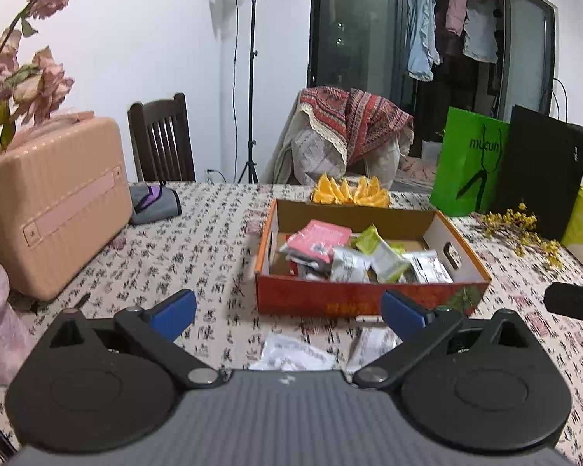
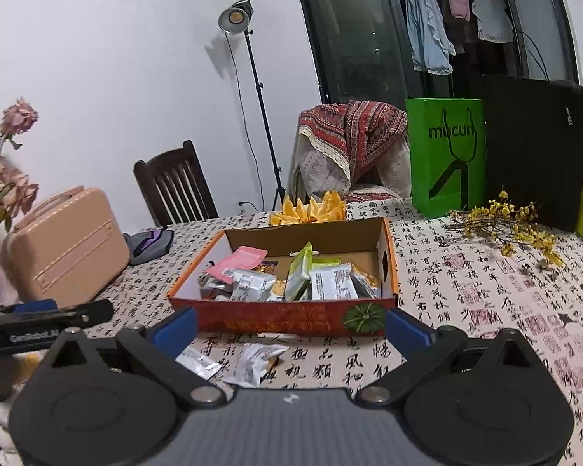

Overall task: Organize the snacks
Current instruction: 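Withdraw both grippers from the box toward the remaining white packets, then grasp a white packet on the table with the right gripper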

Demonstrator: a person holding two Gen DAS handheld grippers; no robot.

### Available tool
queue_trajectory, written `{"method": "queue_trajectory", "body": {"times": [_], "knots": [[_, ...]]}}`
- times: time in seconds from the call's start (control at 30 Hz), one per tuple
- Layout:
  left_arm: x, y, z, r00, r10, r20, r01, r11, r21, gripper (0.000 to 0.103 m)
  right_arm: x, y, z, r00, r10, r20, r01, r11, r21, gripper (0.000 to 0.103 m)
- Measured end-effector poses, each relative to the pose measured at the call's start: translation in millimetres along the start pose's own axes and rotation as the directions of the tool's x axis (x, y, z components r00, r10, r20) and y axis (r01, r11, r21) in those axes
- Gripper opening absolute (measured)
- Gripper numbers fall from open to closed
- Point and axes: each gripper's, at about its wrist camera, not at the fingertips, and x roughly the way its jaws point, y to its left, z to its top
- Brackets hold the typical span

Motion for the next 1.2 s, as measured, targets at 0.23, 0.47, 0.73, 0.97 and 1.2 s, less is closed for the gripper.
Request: {"method": "queue_trajectory", "body": {"times": [0.23, 0.47, 0.73, 0.97, 1.2], "knots": [[-21, 0, -3, 1.0, -0.026, -0.009, 0.026, 1.0, 0.011, 0.103, -30, 0, -6, 0.999, 0.048, 0.021, -0.048, 0.999, -0.005, 0.103], [-21, -13, -30, 0.995, -0.07, -0.078, 0.075, 0.995, 0.07, 0.103, -56, 3, -11, 0.997, 0.075, 0.026, -0.074, 0.996, -0.041, 0.103], [13, -3, -64, 0.983, -0.056, -0.174, 0.058, 0.998, 0.007, 0.103, -8, 12, -51, 0.989, 0.117, -0.095, -0.123, 0.991, -0.056, 0.103], [20, 32, -76, 0.98, -0.011, -0.199, 0.009, 1.0, -0.012, 0.103, 31, 32, -72, 0.973, 0.142, -0.182, -0.158, 0.984, -0.076, 0.103], [32, 59, -83, 0.975, 0.006, -0.221, -0.013, 0.999, -0.032, 0.103, 69, 52, -88, 0.956, 0.122, -0.268, -0.156, 0.982, -0.107, 0.103]]}}
